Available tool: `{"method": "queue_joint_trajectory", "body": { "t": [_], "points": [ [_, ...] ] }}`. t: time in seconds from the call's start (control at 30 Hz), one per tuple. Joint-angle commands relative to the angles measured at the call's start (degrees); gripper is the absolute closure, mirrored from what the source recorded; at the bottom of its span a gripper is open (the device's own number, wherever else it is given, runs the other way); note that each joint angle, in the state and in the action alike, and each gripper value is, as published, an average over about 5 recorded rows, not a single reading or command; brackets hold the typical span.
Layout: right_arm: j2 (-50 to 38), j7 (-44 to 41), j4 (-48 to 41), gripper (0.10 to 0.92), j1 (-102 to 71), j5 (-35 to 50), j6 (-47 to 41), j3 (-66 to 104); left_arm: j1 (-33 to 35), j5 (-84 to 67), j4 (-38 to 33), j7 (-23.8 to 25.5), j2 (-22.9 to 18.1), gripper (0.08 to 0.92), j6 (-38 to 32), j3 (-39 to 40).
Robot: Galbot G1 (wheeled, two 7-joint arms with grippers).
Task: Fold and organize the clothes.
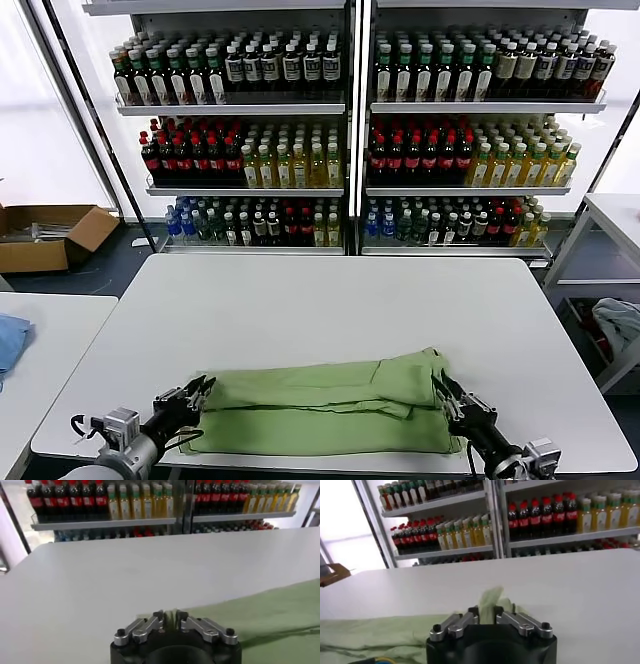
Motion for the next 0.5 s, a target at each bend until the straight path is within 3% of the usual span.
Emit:
{"method": "queue_joint_trajectory", "body": {
  "t": [0.03,0.2,0.37,0.5],
  "points": [
    [-1.18,-0.67,-4.34,0.577,0.83,1.38,8.11,13.16,5.02,-3.20,-6.26,-2.89,-3.35,0.658,0.81,-8.79],
    [-1.96,-1.08,-7.32,0.438,1.53,6.96,9.91,17.86,5.60,-6.17,-7.08,-6.65,-6.75,0.511,-1.39,-6.99],
    [-0.13,-1.15,-7.32,0.291,0.46,6.78,11.03,17.65,5.48,-2.86,-4.96,-8.33,-10.91,0.364,-1.76,-1.46],
    [1.15,-1.18,-5.73,0.218,-0.58,7.61,10.86,16.82,4.68,-0.18,-3.13,-9.05,-12.64,0.252,-1.78,1.38]
  ]
}}
